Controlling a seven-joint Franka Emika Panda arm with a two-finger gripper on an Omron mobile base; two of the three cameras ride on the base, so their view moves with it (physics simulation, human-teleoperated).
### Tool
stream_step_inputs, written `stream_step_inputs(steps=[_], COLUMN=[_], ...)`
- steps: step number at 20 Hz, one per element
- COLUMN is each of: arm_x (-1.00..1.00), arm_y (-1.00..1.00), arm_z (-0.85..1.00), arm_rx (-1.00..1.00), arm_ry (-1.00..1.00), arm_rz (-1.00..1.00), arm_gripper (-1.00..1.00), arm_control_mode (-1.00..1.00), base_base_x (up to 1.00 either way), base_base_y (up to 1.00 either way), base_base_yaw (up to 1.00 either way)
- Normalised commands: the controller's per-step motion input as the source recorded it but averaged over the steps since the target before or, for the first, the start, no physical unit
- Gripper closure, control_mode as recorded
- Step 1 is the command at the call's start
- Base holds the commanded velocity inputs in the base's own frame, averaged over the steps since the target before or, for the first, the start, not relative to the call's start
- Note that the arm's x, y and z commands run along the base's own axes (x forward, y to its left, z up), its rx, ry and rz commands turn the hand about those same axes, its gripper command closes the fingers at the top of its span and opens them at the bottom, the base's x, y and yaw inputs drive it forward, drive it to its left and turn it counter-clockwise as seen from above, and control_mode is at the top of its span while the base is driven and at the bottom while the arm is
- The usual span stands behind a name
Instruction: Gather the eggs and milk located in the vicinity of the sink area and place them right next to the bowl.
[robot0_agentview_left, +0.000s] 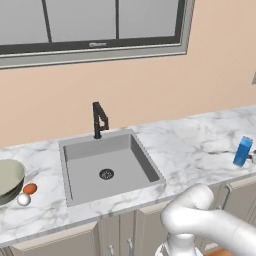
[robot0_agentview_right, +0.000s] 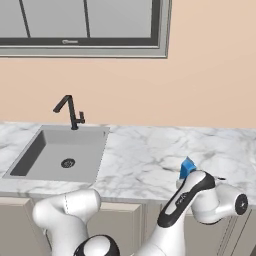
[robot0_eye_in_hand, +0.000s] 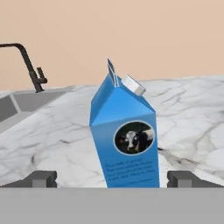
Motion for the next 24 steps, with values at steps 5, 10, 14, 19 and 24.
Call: stream_step_inputs(steps=[5,10,14,19,24], arm_x=[0.02,0.03,0.29,0.32,0.09], arm_y=[0.06,0.08,0.0,-0.19,-0.39], arm_z=[-0.01,-0.05,-0.03,-0.09,-0.07], arm_rx=[0.03,0.0,0.0,0.0,0.0], arm_ry=[0.0,0.0,0.0,0.0,0.0], arm_rz=[0.0,0.0,0.0,0.0,0.0], arm_gripper=[-1.0,-1.0,-1.0,-1.0,-1.0], arm_control_mode=[-1.0,-1.0,-1.0,-1.0,-1.0], base_base_x=[0.0,0.0,0.0,0.0,0.0], base_base_y=[0.0,0.0,0.0,0.0,0.0], base_base_yaw=[0.0,0.0,0.0,0.0,0.0])
